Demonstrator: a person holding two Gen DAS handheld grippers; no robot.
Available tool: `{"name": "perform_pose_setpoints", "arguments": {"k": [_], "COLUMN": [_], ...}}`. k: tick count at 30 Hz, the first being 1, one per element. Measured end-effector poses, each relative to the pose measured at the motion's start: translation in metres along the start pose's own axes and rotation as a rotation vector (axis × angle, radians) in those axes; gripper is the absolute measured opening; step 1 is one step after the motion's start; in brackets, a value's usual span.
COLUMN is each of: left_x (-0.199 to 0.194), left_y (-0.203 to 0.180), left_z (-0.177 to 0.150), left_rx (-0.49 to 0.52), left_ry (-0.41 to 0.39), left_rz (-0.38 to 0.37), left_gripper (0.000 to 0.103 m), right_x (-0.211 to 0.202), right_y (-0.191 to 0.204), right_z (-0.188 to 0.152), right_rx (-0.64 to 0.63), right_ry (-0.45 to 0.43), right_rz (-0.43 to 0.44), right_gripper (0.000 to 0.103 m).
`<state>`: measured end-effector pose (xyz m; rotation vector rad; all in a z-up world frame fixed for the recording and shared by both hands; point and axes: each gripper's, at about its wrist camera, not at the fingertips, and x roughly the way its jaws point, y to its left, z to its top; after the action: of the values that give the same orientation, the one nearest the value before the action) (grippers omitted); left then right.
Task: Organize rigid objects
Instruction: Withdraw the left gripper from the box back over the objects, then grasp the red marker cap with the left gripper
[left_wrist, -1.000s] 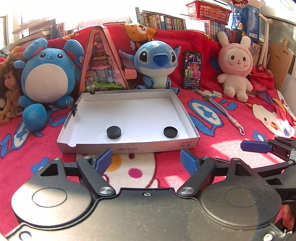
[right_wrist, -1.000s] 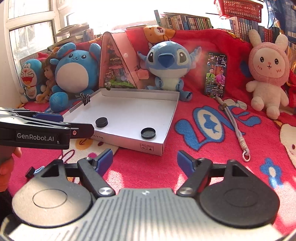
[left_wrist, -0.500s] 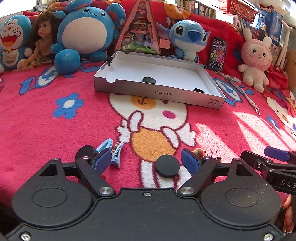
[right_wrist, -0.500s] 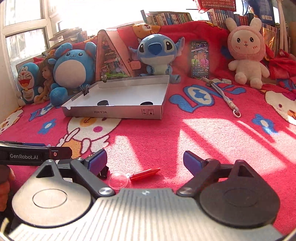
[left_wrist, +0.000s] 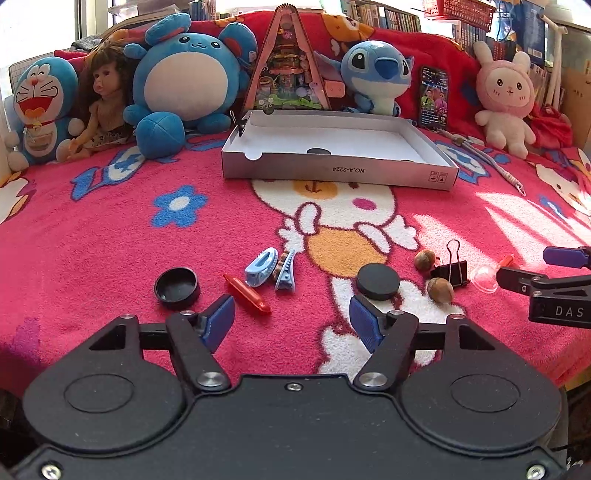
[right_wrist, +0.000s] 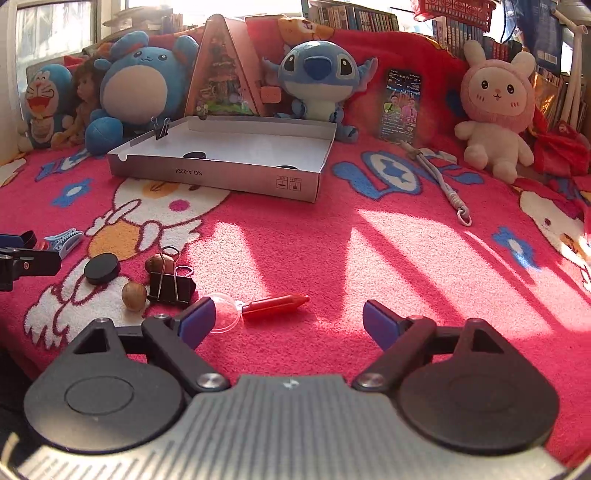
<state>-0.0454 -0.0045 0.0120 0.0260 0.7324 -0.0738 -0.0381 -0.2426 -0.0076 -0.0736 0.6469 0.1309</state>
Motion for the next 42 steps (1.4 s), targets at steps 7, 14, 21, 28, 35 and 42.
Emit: {"name": "perform_pose_setpoints", "arguments": {"k": [7,14,21,28,35,42], "left_x": [-0.001,0.007,0.016,0.021,0.021,0.018], "left_y": [0.008,0.013,0.017,0.016,0.018,0.02], "left_z": [-0.015,-0.006,-0.001,0.001,0.003,0.001], "left_rx": [-0.025,-0.025,-0.039,-0.034,-0.048,-0.051], "left_ry": [-0.013,-0.027,-0.028,-0.029,-0.031,-0.043], "left_rz": [0.034,0.08,0.079,0.083,0.064,0.051], "left_gripper": [0.06,0.06,0.059,0.056,0.047,0.027], "right_x": [-0.019,-0.019,-0.009,-0.005,-0.006,-0.008], "right_y": [0.019,0.029,0.033,0.038,0.038,0.038], "right_z": [-0.009,-0.012,-0.014,-0.014,-0.015,-0.016], "right_rx": [-0.049,-0.003,0.024,0.005,-0.001,-0.006], "right_ry": [-0.035,-0.022,0.005,0.002,-0.004,-0.006], "right_rz": [-0.016,0.044,0.071,0.076,0.069,0.059], "right_gripper": [0.087,0.084,0.081,0.081,0.077,0.067]}}
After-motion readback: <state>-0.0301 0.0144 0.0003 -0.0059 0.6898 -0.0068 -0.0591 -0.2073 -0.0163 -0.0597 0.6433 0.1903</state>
